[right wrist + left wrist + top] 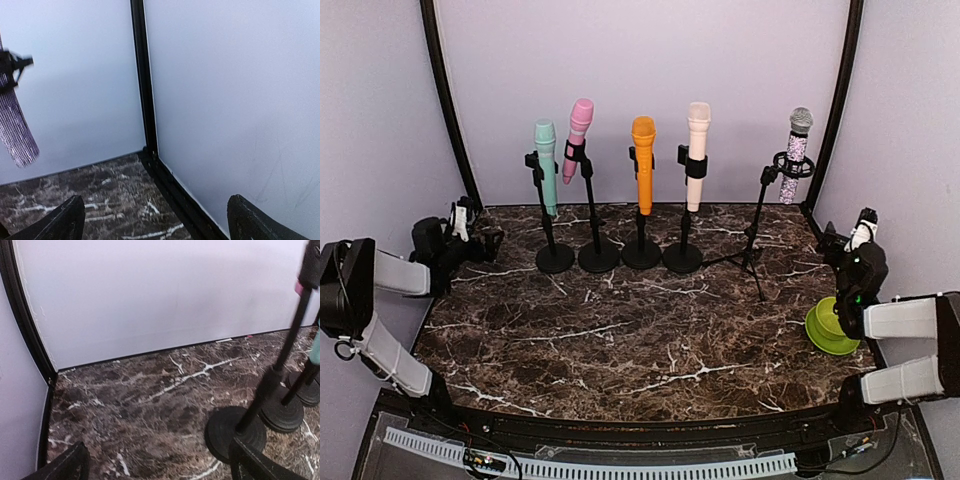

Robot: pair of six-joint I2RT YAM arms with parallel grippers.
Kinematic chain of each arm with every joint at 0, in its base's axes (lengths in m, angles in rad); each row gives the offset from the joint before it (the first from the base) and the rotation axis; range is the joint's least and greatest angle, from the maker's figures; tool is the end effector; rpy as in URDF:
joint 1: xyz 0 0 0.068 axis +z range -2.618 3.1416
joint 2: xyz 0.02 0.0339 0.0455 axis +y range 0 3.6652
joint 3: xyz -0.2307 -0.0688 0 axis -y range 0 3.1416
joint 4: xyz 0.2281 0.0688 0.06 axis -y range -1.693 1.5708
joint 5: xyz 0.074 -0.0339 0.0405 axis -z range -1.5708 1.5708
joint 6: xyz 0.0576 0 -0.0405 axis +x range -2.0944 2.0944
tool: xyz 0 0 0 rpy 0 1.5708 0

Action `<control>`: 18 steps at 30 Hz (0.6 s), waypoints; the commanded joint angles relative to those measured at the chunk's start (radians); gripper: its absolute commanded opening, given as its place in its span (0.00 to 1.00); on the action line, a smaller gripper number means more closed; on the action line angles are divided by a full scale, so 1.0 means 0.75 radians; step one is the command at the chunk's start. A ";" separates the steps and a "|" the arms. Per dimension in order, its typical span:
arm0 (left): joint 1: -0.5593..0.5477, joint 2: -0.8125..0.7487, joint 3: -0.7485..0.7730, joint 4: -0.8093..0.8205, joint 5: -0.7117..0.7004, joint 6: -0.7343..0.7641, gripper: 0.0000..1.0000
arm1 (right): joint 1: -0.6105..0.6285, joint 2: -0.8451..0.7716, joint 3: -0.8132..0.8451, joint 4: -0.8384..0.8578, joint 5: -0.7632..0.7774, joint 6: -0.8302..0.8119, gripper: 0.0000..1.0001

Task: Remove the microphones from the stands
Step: Move the microphone stand with the microphone to the center of the board.

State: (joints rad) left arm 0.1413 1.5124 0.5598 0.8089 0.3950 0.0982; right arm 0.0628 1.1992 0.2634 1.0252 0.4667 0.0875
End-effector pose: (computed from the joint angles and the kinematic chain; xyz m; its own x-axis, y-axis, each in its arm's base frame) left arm 0.3135 0.0222 0.1745 -0.1169 0.0748 -0.9903 0.2598 0.9647 0.0422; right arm 0.2459 -0.0105 0.1916 0.1229 0.0859 -0.9887 0.3819 0.9154 0.1271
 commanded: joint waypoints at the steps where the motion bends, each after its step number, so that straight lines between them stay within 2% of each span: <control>1: 0.037 0.010 0.332 -0.824 -0.022 0.078 0.99 | 0.004 -0.168 0.109 -0.301 -0.067 0.025 1.00; 5: 0.093 -0.080 0.427 -1.041 0.029 0.109 0.99 | -0.005 -0.192 0.150 -0.315 -0.051 0.133 1.00; 8: 0.108 -0.154 0.520 -1.198 0.012 0.117 0.99 | -0.043 -0.236 0.220 -0.431 -0.283 0.268 1.00; 12: 0.110 -0.189 0.642 -1.405 0.064 0.094 0.99 | -0.034 -0.227 0.297 -0.546 -0.570 0.317 1.00; 14: 0.110 -0.207 0.654 -1.474 0.099 0.069 0.99 | 0.040 -0.239 0.301 -0.555 -0.620 0.276 1.00; 18: 0.110 -0.274 0.620 -1.556 0.207 0.069 0.99 | 0.206 -0.239 0.354 -0.682 -0.544 0.088 1.00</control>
State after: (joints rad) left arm 0.2226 1.3628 1.0321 -0.1993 0.4572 0.1570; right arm 0.1333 1.0283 0.4797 0.6052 0.1146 0.2398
